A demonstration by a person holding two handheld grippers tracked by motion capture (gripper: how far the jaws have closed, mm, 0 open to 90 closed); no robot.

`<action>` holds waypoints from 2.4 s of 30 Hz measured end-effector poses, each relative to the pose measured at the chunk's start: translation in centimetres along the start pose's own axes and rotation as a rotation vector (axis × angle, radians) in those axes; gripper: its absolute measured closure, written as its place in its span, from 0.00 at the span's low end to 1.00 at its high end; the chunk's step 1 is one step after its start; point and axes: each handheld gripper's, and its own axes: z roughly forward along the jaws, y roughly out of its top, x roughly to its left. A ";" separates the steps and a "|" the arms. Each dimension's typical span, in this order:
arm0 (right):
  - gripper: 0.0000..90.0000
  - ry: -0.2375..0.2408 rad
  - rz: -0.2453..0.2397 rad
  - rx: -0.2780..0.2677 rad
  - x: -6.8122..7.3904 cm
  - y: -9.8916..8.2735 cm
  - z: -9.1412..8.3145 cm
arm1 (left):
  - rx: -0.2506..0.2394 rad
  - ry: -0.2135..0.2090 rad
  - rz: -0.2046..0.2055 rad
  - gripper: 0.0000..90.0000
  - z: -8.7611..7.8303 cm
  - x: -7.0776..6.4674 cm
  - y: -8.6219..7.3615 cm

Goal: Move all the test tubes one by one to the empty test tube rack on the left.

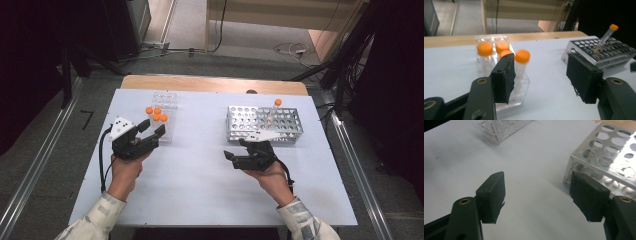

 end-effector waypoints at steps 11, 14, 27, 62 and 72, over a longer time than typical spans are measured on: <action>0.32 -0.119 0.069 -0.044 -3.5 0.4 -1.2 | 0.059 -0.004 0.025 0.31 -0.4 -1.3 -3.3; 0.32 -0.172 0.107 -0.069 -5.2 0.6 -1.7 | 0.066 -0.007 0.039 0.31 -0.4 -1.5 -3.5; 0.35 -0.377 0.214 -0.080 -10.7 1.7 -1.2 | 0.058 -0.030 0.043 0.31 -0.6 -1.7 -3.5; 0.79 -0.515 0.291 -0.042 -15.5 2.7 2.9 | 0.052 -0.052 0.042 0.32 -0.8 -1.7 -3.5; 0.80 -0.516 0.254 -0.087 -14.8 4.1 1.2 | 0.054 -0.056 0.045 0.33 -0.8 -1.7 -3.6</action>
